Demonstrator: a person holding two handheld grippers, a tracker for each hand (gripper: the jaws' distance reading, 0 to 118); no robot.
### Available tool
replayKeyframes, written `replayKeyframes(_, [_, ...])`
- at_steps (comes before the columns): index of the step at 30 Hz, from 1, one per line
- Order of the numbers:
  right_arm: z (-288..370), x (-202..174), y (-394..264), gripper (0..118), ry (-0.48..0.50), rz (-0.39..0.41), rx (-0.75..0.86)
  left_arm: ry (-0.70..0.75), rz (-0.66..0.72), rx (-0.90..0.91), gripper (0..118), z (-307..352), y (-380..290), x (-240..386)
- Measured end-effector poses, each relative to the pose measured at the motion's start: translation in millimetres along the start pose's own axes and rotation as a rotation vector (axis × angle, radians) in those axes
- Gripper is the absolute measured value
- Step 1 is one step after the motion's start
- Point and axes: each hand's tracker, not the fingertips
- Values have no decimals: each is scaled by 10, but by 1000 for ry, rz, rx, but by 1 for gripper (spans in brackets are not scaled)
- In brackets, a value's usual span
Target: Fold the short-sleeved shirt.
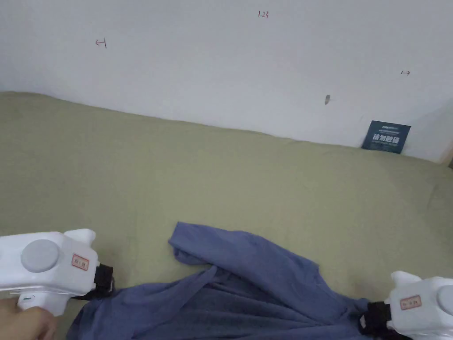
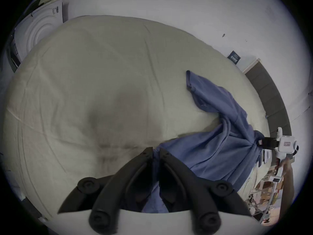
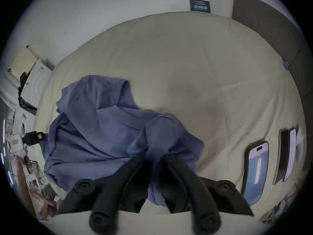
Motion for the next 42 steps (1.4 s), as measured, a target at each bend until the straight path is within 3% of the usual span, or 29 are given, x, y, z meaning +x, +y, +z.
replayKeyframes(2, [111,-93,37,12,-44,43,46,-21,-12,47,8,45,65,-45])
replayKeyframes(8, [509,-144,78,12,38,67,184,-65,-30,161,7,480,314,15])
replayKeyframes(11, [808,-319,158,12,25,131,282,-68,-57,224,7,718,489,86])
replayKeyframes(17, [1408,-491,510,12,42,146,463,-77,-100,309,7,1143,936,253])
replayKeyframes(22, [1789,-596,889,12,-13,205,566,-90,-119,387,7,1475,1325,362])
replayKeyframes(26, [2022,-624,1197,12,-6,182,652,-88,-139,447,7,1715,1624,427])
replayKeyframes(33, [2227,-793,1637,12,-67,235,808,-69,-172,531,7,1947,2023,584])
replayKeyframes(42, [2056,-780,1845,12,-58,188,807,-74,-133,543,7,1803,2208,585])
